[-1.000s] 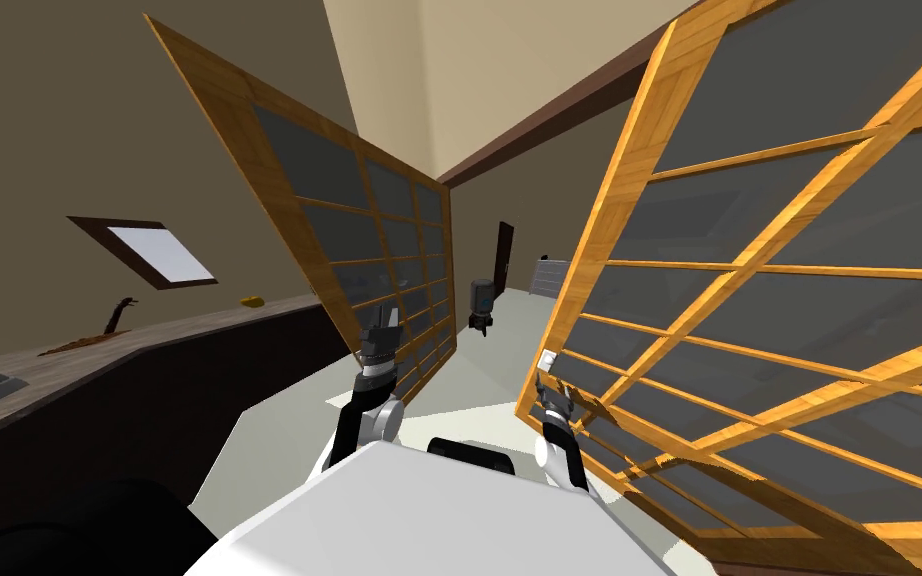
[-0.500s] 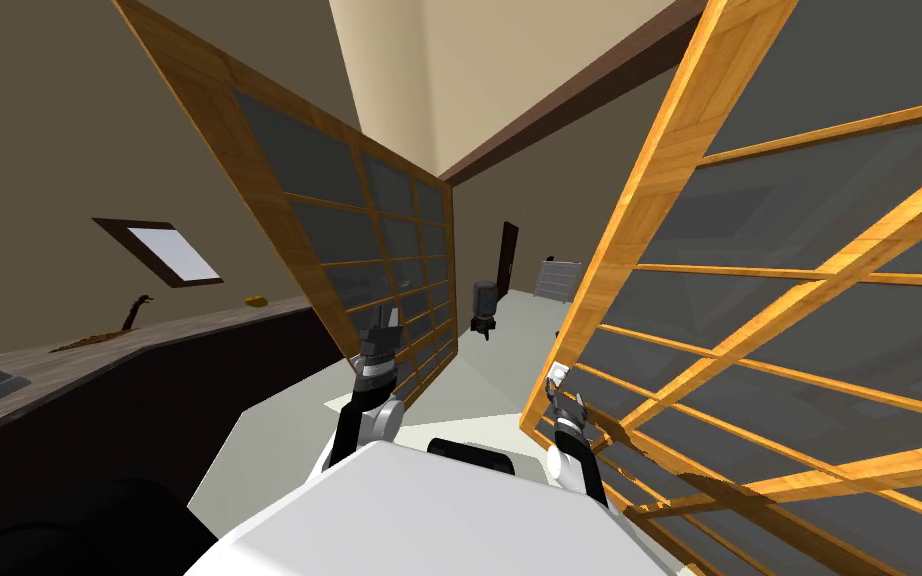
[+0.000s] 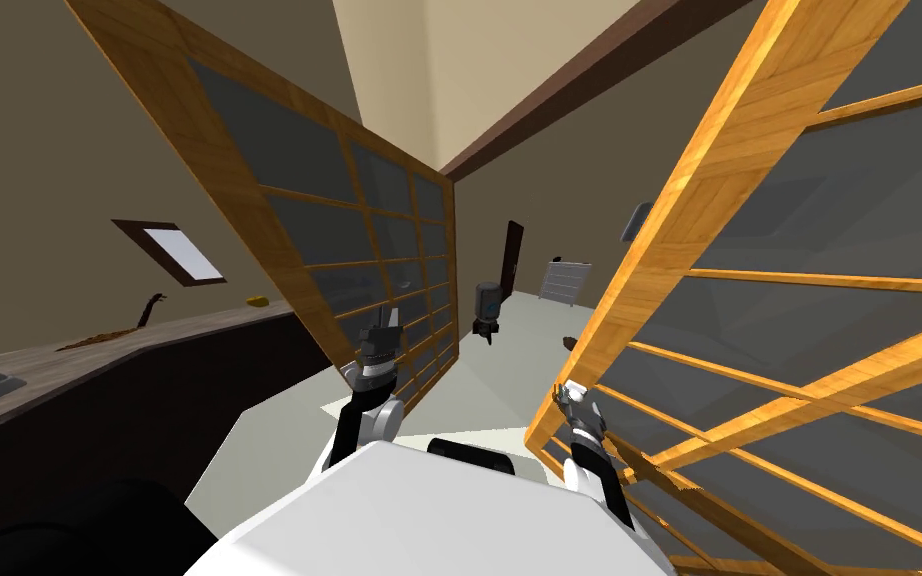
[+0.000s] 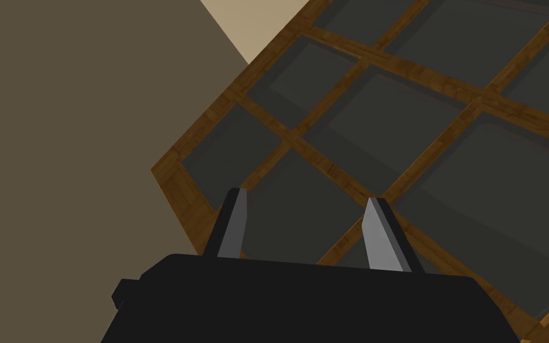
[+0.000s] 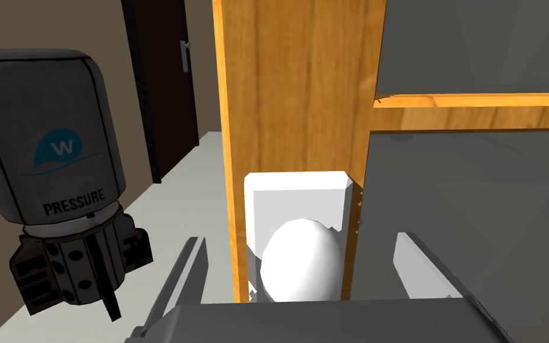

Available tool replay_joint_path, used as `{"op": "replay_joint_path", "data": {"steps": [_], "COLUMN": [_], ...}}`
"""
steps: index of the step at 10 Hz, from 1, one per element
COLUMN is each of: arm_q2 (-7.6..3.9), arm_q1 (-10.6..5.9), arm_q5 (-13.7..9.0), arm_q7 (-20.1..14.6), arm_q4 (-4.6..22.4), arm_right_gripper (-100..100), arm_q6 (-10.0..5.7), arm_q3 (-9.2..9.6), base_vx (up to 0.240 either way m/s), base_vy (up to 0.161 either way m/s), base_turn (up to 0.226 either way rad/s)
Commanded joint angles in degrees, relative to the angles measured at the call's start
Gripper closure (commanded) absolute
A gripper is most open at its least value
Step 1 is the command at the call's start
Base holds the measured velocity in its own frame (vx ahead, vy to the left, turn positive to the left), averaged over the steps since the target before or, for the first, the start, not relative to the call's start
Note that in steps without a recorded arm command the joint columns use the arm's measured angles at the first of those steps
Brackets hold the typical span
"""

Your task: Pull the door open

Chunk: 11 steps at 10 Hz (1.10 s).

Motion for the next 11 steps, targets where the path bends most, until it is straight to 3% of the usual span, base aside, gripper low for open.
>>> {"op": "replay_joint_path", "data": {"steps": [1, 2, 7, 11], "arm_q2": [0.0, 0.0, 0.0, -1.19], "arm_q1": [0.0, 0.0, 0.0, 0.82], "arm_q5": [0.0, 0.0, 0.0, 1.47], "arm_q7": [0.0, 0.0, 0.0, -2.58], "arm_q4": [0.0, 0.0, 0.0, -0.78], "arm_right_gripper": [-100, 100, 100, 100], "arm_q6": [0.0, 0.0, 0.0, 0.11], "arm_q3": [0.0, 0.0, 0.0, 2.79], "base_vx": [0.086, -0.016, -0.014, -0.19], "base_vy": [-0.014, 0.001, 0.001, -0.008], "base_turn": [0.013, -0.019, 0.002, 0.093]}}
